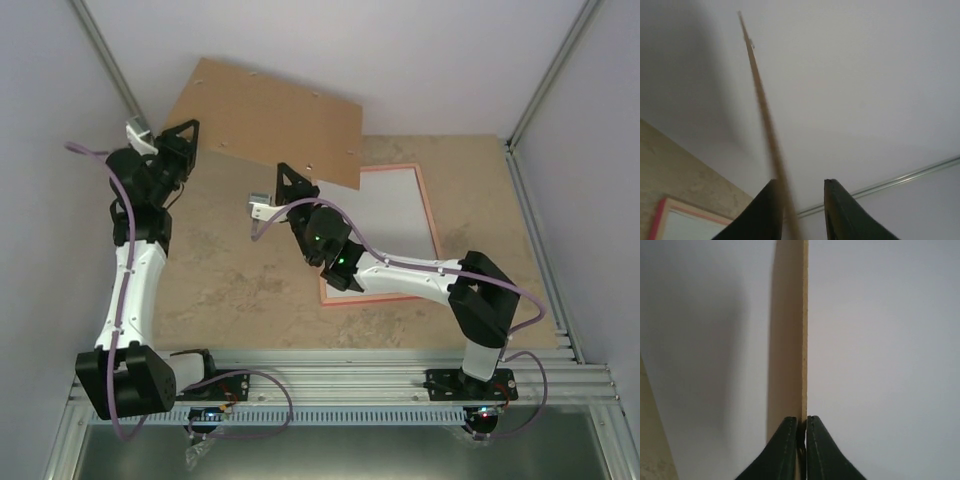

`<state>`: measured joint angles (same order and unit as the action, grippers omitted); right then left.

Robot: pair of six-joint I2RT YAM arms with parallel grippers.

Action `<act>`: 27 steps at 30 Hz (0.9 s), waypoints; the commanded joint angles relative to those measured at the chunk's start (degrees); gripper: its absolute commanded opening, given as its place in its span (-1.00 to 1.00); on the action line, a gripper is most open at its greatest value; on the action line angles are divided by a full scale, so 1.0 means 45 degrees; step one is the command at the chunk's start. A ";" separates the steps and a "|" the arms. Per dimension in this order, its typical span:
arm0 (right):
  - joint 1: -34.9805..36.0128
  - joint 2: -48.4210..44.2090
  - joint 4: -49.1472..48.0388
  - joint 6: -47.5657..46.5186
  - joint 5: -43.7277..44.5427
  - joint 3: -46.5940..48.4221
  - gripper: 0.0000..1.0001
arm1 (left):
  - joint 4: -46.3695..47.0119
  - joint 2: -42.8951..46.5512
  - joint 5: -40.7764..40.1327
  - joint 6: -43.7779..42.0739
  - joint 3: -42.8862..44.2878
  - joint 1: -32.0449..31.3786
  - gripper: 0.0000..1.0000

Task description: Put the photo into the frame

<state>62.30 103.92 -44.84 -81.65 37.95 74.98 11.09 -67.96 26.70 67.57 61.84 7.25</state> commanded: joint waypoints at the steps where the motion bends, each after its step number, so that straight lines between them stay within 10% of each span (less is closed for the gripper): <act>1: 0.0010 -0.0398 -0.2144 -0.0570 0.0268 -0.0564 -0.73 | -0.0048 0.0299 -0.0122 -0.0119 -0.0092 0.0258 -0.62; 9: 0.0004 -0.2072 -0.0795 0.0852 -0.0023 -0.2931 -0.55 | 0.0383 0.0347 0.0221 -0.0363 -0.0891 0.0360 -1.00; 12: 0.0018 -0.3154 0.1845 0.2578 -0.0084 -0.3148 0.06 | 0.0736 0.0262 0.0414 -0.0444 -0.0949 0.0495 -1.00; 17: -0.0996 -0.5459 1.2065 0.8228 -0.4191 -0.1471 0.85 | 0.1059 -0.0052 0.1194 -0.0986 -0.0602 0.0879 -1.00; 27: -0.7729 -0.6880 1.7288 1.1095 -1.2473 -0.1084 0.95 | 0.1557 -0.0854 0.3351 -0.2119 -0.0774 0.0908 -1.00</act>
<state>38.13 72.03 18.63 -39.22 1.83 69.80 11.97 -71.44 35.59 59.68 57.10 11.42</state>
